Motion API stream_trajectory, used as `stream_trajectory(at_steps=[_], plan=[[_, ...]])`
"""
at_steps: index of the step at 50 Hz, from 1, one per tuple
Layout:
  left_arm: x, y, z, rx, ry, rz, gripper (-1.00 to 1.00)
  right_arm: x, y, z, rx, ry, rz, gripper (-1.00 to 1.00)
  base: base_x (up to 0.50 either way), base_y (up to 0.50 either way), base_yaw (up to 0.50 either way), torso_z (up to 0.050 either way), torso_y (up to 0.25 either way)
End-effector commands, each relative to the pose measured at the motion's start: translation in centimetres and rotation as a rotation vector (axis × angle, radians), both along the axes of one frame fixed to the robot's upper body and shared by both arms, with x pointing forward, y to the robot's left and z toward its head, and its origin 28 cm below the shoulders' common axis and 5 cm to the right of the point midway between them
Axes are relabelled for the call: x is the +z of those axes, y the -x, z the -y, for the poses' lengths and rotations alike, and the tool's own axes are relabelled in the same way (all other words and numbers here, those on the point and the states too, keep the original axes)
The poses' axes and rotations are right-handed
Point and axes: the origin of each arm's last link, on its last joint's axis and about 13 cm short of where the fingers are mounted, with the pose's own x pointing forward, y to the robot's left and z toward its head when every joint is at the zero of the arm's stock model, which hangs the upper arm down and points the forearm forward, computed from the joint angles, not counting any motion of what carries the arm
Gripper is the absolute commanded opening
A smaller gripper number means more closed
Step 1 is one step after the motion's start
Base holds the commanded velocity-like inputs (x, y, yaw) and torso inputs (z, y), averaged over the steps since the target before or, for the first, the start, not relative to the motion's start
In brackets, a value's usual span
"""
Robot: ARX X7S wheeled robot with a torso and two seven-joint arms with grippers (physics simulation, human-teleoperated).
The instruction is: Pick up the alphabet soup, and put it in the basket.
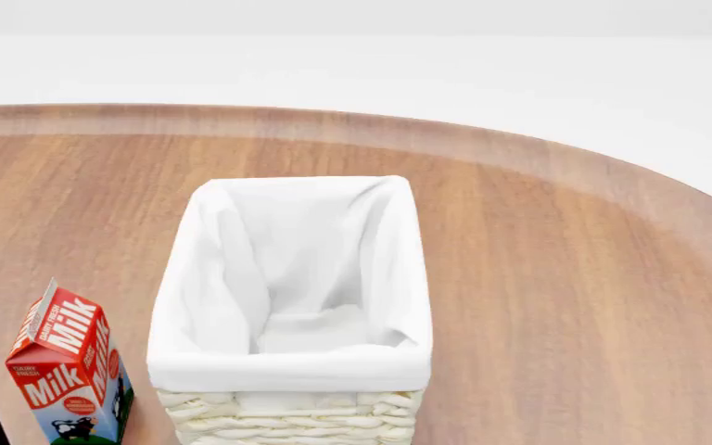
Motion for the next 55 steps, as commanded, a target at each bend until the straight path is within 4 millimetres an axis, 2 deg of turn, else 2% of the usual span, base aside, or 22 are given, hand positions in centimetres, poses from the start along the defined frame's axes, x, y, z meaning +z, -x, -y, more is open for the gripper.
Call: stream_trajectory(at_steps=[1,7,19,34,36,44,55], plan=[[0.0,0.1,0.0,0.001,-0.001,0.001,1.00,-0.4,-0.3,-0.6,-0.044,-0.062,-0.028,-1.00,0.00,0.00,0.00,0.000,0.000],[0.0,0.0,0.2,-0.007,-0.006,-0.003,1.00,-0.2,-1.4,-0.9,-0.154,-0.129,-0.027,-1.00,0.00,0.00,0.00,0.000,0.000],[0.1,0.0,0.0,0.000,-0.002,0.000,1.00,1.7,-1.1,-0.5,-0.232,-0.213,0.028,-1.00,0.00,0.00,0.00,0.000,0.000],[-0.1,-0.1,-0.1,-0.001,-0.002,-0.001,1.00,3.9,0.1,-0.3,-0.184,-0.303,0.059,-1.00,0.00,0.00,0.00,0.000,0.000],[-0.1,-0.1,0.0,-0.001,-0.002,0.000,1.00,4.2,0.2,-0.2,-0.146,-0.363,0.034,-1.00,0.00,0.00,0.00,0.000,0.000],[-0.1,-0.1,-0.1,0.000,-0.002,0.002,1.00,4.9,0.5,0.0,-0.095,-0.462,0.010,-1.00,0.00,0.00,0.00,0.000,0.000],[-0.1,0.0,-0.1,0.000,-0.001,0.003,1.00,5.3,0.7,0.1,-0.091,-0.498,0.018,-1.00,0.00,0.00,0.00,0.000,0.001]])
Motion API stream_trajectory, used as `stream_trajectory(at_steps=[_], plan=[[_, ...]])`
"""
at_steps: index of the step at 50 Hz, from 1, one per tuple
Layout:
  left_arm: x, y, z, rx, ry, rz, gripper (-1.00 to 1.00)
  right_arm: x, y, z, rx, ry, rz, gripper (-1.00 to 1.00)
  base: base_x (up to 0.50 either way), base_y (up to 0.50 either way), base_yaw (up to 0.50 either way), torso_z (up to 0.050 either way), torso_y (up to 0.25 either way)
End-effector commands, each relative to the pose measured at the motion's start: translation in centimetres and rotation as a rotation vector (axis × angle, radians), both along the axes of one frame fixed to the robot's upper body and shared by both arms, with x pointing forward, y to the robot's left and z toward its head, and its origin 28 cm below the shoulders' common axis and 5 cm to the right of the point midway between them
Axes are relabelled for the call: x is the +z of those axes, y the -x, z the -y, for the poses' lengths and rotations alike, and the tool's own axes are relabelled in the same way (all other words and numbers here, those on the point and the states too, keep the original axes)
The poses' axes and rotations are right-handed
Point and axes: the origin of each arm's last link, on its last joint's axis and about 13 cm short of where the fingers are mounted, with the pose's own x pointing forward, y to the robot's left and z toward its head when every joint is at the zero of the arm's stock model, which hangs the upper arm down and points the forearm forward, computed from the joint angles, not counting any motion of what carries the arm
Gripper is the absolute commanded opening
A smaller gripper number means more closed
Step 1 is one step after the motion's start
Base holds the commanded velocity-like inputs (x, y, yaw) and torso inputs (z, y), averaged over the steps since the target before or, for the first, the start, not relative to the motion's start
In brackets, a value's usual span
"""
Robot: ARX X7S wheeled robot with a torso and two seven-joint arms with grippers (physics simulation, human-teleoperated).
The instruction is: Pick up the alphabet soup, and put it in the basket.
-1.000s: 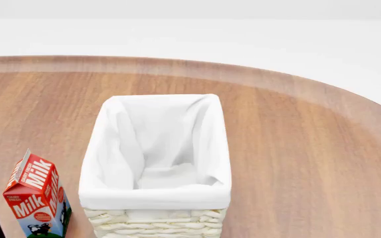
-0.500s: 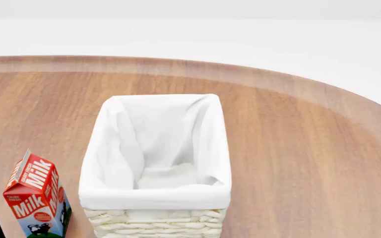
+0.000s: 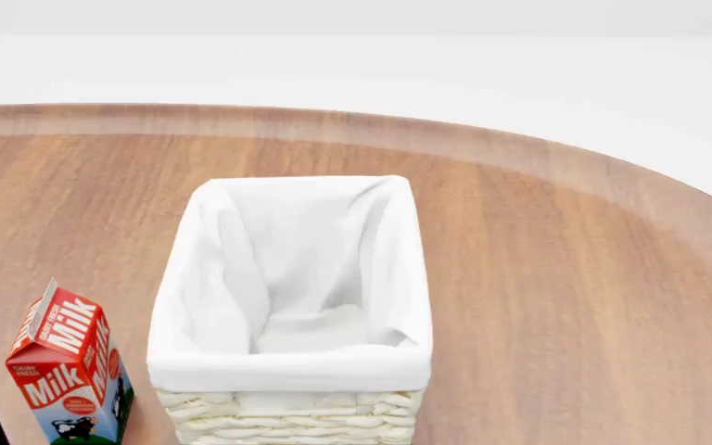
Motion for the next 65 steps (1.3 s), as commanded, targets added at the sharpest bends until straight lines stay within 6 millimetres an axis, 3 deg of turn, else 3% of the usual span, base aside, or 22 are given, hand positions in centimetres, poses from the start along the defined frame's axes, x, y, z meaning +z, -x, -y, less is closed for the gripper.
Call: stream_trajectory(at_steps=[1,38,49,65], plan=[[0.0,0.1,0.1,-0.002,-0.002,0.000,1.00,1.0,0.0,0.1,0.008,-0.065,0.034,-1.00,0.00,0.00,0.00,0.000,0.000],[0.1,0.1,0.1,-0.001,-0.002,0.002,1.00,4.5,2.6,1.9,0.000,-0.259,0.215,-1.00,0.00,0.00,0.00,0.000,0.000],[0.1,0.1,0.1,-0.002,-0.002,0.002,1.00,5.5,2.0,2.2,-0.071,-0.330,0.220,-1.00,0.00,0.00,0.00,0.000,0.000],[0.2,0.2,0.0,0.003,0.000,0.006,1.00,8.2,-1.0,2.4,-0.321,-0.385,0.165,-1.00,0.00,0.00,0.00,0.000,0.000]])
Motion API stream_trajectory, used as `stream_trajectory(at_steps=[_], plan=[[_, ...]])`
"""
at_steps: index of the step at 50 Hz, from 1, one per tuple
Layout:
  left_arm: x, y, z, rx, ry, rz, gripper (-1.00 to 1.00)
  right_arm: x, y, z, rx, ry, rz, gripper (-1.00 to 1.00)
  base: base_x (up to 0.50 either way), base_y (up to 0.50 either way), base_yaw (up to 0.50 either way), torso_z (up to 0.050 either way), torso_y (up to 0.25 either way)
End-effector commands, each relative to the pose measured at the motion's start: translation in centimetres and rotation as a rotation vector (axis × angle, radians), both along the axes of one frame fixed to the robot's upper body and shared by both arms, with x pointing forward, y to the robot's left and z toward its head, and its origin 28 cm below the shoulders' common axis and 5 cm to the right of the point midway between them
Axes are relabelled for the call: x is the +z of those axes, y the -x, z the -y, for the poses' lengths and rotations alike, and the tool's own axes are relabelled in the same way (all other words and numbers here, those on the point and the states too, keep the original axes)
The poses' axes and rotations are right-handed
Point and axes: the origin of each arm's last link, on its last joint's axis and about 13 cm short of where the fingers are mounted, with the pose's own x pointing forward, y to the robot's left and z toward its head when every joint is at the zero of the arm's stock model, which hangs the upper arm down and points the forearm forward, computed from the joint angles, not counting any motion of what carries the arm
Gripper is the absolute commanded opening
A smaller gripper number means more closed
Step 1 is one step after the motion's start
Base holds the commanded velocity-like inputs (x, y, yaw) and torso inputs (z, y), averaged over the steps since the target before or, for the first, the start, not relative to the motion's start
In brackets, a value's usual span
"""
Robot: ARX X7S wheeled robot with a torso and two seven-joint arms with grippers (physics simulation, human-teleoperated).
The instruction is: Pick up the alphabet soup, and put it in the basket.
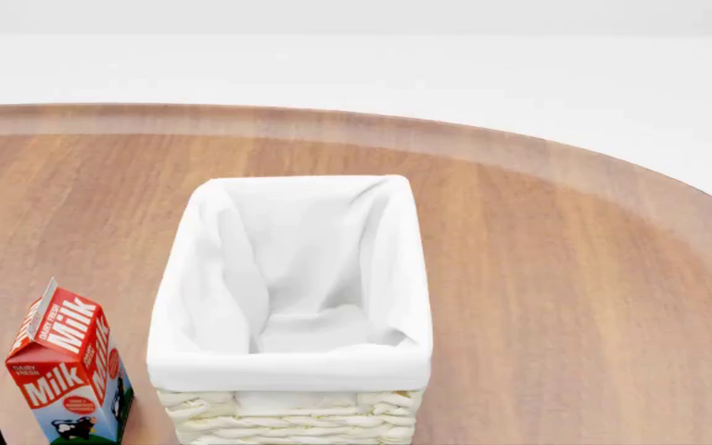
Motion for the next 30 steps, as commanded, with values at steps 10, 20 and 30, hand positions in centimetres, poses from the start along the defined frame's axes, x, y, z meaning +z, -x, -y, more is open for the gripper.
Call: stream_trajectory(at_steps=[10,20,30], plan=[[0.1,0.0,0.0,0.002,0.001,0.002,1.00,2.1,-2.7,0.0,-0.208,-0.051,-0.025,-1.00,0.00,0.00,0.00,0.000,0.001],[0.1,0.0,0.0,0.002,0.001,0.002,1.00,2.7,-3.7,0.2,-0.193,-0.118,-0.073,-1.00,0.00,0.00,0.00,0.000,0.000],[0.1,0.0,0.0,0.002,0.001,0.002,1.00,3.2,-4.1,0.4,-0.209,-0.164,-0.086,-1.00,0.00,0.00,0.00,0.000,0.000]])
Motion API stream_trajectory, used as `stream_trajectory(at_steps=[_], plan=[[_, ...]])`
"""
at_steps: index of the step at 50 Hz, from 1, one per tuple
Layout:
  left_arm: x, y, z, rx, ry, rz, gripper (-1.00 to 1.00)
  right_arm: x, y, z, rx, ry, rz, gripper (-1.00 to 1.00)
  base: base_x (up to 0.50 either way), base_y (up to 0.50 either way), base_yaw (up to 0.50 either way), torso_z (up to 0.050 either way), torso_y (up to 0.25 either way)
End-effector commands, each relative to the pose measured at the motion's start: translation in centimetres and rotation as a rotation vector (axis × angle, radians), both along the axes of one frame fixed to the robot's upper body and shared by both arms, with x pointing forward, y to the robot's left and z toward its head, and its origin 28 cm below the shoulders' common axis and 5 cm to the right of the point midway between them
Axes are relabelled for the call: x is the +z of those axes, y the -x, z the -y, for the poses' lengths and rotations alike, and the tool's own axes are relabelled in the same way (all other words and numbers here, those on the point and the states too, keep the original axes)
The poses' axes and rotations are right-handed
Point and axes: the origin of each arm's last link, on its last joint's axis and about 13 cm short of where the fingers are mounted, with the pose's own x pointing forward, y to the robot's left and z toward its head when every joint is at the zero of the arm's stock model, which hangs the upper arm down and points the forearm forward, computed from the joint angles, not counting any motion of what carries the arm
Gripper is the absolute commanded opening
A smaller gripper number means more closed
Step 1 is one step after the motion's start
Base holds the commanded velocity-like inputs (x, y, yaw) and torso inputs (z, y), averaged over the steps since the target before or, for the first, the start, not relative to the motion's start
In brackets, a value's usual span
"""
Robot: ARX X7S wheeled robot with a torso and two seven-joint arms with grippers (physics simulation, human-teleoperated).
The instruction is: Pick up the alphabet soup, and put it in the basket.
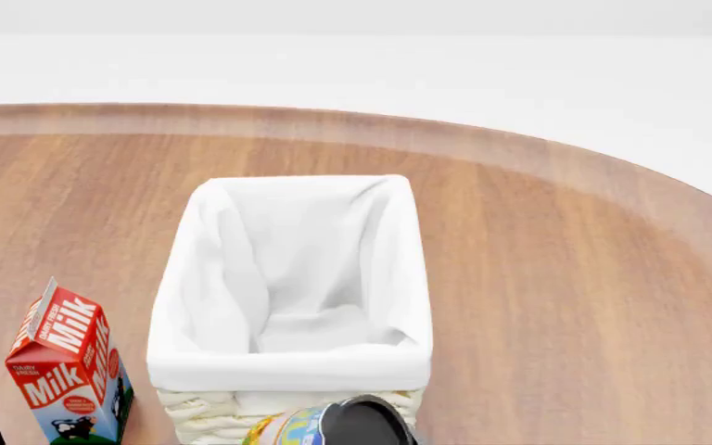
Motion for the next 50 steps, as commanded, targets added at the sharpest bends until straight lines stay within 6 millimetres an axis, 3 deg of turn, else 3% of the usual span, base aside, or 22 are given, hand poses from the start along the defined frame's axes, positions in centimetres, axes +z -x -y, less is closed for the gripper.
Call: stream_trajectory(at_steps=[1,21,39,50], plan=[[0.0,0.0,0.0,0.001,0.000,0.001,1.00,1.0,-0.8,0.1,-0.031,-0.046,0.009,-1.00,0.00,0.00,0.00,0.000,0.000],[0.0,0.0,0.0,-0.001,-0.001,-0.002,1.00,2.3,-1.4,0.4,-0.062,-0.053,0.023,-1.00,0.00,0.00,0.00,0.001,0.001],[0.0,0.0,0.1,-0.005,0.000,-0.002,1.00,5.7,-4.0,-0.8,-0.143,-0.010,0.050,-1.00,0.00,0.00,0.00,0.000,0.001],[0.0,-0.1,0.1,-0.005,0.000,-0.001,1.00,8.7,-6.0,-2.0,-0.205,0.047,0.061,-1.00,0.00,0.00,0.00,0.000,0.001]])
